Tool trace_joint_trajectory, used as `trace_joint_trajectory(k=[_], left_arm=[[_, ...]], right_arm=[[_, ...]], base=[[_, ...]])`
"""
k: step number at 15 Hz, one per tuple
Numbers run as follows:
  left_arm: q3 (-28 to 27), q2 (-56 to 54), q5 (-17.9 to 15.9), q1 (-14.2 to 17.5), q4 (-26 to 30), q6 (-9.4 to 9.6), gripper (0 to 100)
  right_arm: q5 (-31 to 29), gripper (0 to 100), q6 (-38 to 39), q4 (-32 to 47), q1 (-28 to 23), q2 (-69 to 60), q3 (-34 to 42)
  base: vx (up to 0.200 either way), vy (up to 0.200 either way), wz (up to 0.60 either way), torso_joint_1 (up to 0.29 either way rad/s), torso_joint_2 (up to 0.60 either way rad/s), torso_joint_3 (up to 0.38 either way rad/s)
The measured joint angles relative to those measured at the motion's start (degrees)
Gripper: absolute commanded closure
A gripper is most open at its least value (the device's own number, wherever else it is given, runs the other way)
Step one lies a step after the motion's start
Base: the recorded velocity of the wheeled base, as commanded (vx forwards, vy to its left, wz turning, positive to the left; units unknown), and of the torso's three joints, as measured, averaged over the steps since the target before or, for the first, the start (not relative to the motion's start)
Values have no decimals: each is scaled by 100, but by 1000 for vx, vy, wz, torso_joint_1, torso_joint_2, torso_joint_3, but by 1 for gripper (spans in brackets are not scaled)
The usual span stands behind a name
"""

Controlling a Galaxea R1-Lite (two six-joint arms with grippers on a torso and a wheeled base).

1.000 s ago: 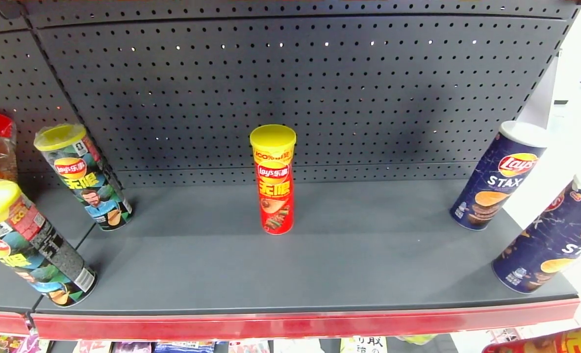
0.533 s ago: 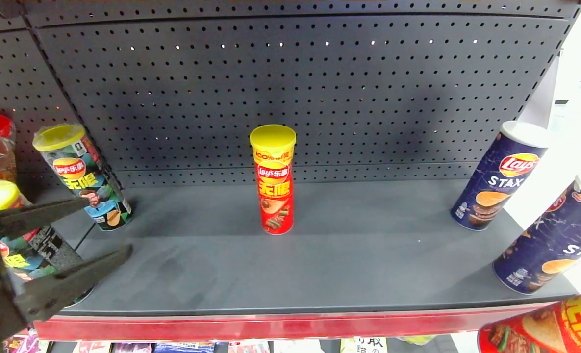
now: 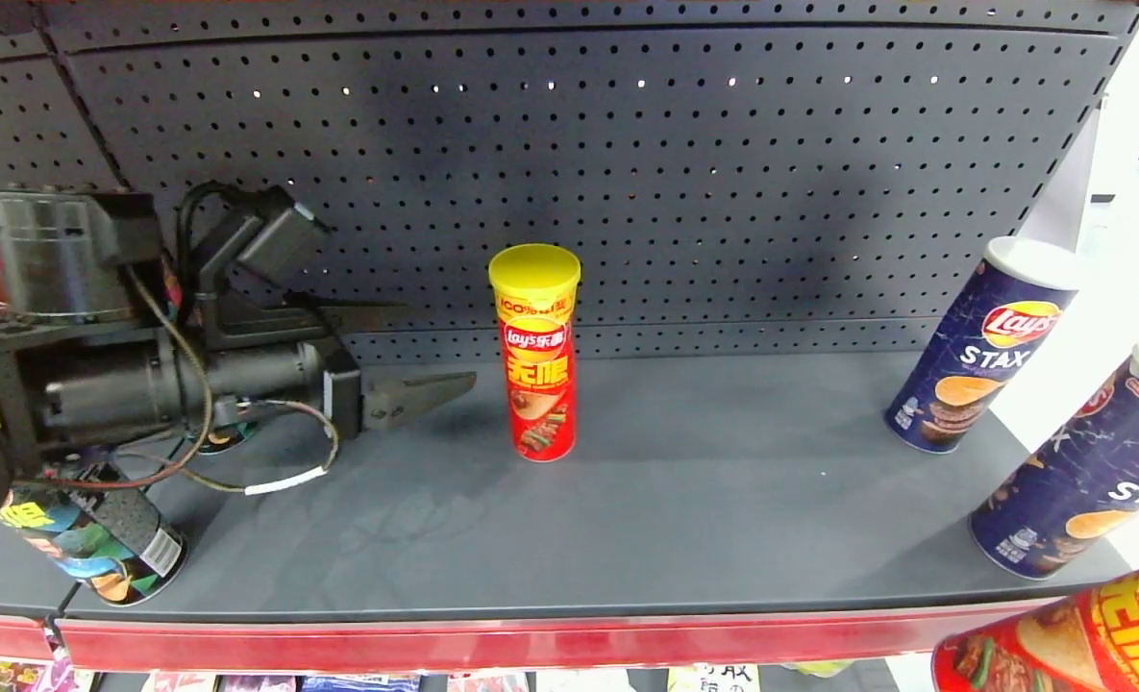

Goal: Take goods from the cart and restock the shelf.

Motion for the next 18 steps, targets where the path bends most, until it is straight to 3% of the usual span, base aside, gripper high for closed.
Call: trace_joint_trajectory(k=[6, 11, 18], left_arm=[[-905, 1236, -268, -267, -446, 11, 0], [-1632, 1848, -613, -279, -461, 9, 0], [-2306, 2386, -830, -404, -414, -55, 0]], right_arm=[[-30, 100, 0, 4, -11, 11, 6], [-62, 100, 0, 0, -6, 90, -18], [-66, 100, 0, -2, -23, 171, -24]], base=[[0, 0, 0, 0, 0, 0], [0, 0, 0, 0, 0, 0], [0, 0, 0, 0, 0, 0]])
